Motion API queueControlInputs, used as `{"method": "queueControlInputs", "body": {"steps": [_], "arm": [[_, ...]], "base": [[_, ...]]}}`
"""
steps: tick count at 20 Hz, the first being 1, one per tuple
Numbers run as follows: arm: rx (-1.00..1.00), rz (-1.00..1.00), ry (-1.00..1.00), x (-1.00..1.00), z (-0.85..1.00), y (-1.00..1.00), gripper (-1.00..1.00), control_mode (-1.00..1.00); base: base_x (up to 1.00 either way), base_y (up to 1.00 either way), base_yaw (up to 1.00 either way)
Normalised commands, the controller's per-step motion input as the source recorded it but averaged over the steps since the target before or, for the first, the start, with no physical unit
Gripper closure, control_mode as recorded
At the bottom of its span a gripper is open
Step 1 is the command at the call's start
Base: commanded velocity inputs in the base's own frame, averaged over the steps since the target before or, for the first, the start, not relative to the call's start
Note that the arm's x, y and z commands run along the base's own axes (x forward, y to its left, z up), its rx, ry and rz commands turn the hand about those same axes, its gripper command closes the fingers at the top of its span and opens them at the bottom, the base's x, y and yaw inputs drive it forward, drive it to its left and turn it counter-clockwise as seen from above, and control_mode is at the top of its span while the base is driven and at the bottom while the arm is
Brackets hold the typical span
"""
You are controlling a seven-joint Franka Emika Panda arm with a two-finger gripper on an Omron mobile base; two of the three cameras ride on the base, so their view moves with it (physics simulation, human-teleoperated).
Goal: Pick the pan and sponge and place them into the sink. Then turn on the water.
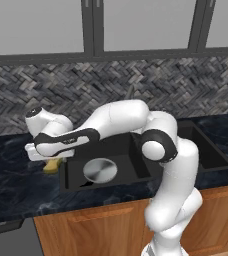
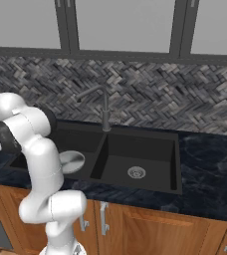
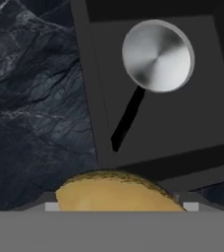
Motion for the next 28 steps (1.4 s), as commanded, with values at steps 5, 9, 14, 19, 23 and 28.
{"method": "queueControlInputs", "body": {"steps": [5,9,14,19,23,28], "arm": [[-0.04,-0.15,-0.01,0.00,0.03,-0.20,1.00,-1.00],[-0.04,-0.16,-0.02,0.01,0.01,-0.15,1.00,-1.00],[0.00,-0.09,-0.04,0.00,0.09,-0.32,1.00,-1.00],[0.00,-0.06,-0.09,-0.02,0.06,-0.36,1.00,-1.00],[0.00,-0.04,-0.11,0.00,0.00,-0.38,1.00,-1.00],[0.00,-0.03,-0.14,-0.01,0.00,-0.36,1.00,-1.00]], "base": [[0.00,0.00,0.00],[0.00,0.00,0.00],[0.00,0.00,0.00],[0.00,0.00,0.00],[0.00,0.00,0.00],[0.00,0.00,0.00]]}}
